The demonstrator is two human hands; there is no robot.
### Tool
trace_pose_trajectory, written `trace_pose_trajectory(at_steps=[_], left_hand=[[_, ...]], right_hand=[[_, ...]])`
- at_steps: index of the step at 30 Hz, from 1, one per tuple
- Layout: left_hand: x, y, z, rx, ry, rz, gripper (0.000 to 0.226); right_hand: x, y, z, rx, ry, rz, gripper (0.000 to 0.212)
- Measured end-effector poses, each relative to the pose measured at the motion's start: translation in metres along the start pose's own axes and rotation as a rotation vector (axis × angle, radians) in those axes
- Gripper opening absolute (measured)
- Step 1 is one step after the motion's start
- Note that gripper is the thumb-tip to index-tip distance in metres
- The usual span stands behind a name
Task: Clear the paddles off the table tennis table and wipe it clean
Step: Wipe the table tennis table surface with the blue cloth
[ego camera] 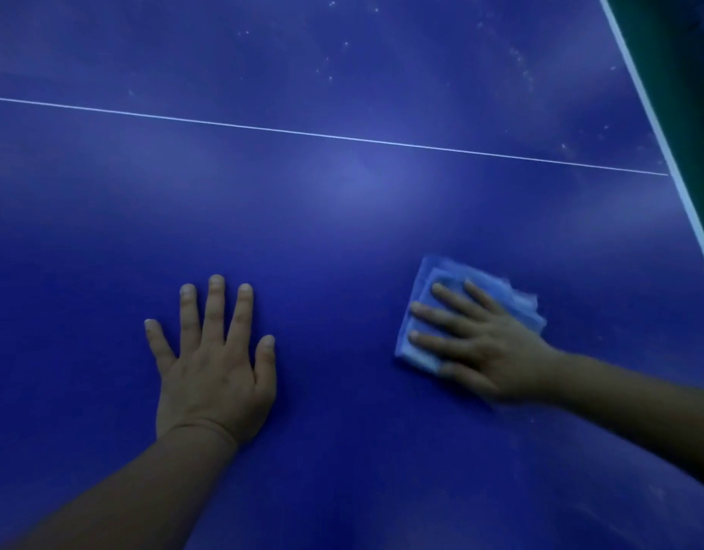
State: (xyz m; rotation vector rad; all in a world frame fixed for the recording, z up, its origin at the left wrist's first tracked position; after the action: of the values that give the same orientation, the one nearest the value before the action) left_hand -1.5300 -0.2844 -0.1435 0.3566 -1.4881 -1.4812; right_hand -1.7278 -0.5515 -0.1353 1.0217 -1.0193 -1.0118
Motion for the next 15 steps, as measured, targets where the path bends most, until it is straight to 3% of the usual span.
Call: trace_pose_trajectory(at_steps=[1,4,6,8,13,15], left_hand=[[0.0,0.001,0.0,-0.001,0.0,-0.004,0.07],[0.0,0.002,-0.001,-0.011,0.004,-0.009,0.072],[0.0,0.002,0.0,-0.009,0.014,-0.02,0.072],[0.001,0.002,-0.001,-0.01,0.015,-0.029,0.072],[-0.001,0.002,0.0,-0.009,0.014,-0.017,0.073],[0.0,0.001,0.0,-0.006,0.013,-0.015,0.073]], right_hand=[[0.027,-0.002,-0.008,0.023,-0.067,0.035,0.053],[0.132,-0.003,-0.052,-0.054,-0.685,-0.088,0.073],[0.161,0.0,-0.072,-0.094,-0.928,-0.181,0.071],[0.13,0.004,-0.088,-0.099,-0.782,-0.106,0.068],[-0.052,0.014,-0.007,0.081,0.059,-0.001,0.047],[-0.038,0.008,0.016,0.07,0.137,-0.007,0.047]])
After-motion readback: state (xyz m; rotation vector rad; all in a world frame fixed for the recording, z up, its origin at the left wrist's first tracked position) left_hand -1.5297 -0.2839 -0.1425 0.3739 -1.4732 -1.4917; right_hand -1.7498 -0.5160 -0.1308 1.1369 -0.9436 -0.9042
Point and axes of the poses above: each hand's wrist, its own z-axis away from the middle knuckle, its own y-axis out of the back of the hand, x = y × z, the point moved 4 cm from there along -z, towards the middle knuckle, and after that the axes turned 13 degrees about z, right-handed, at the moved point
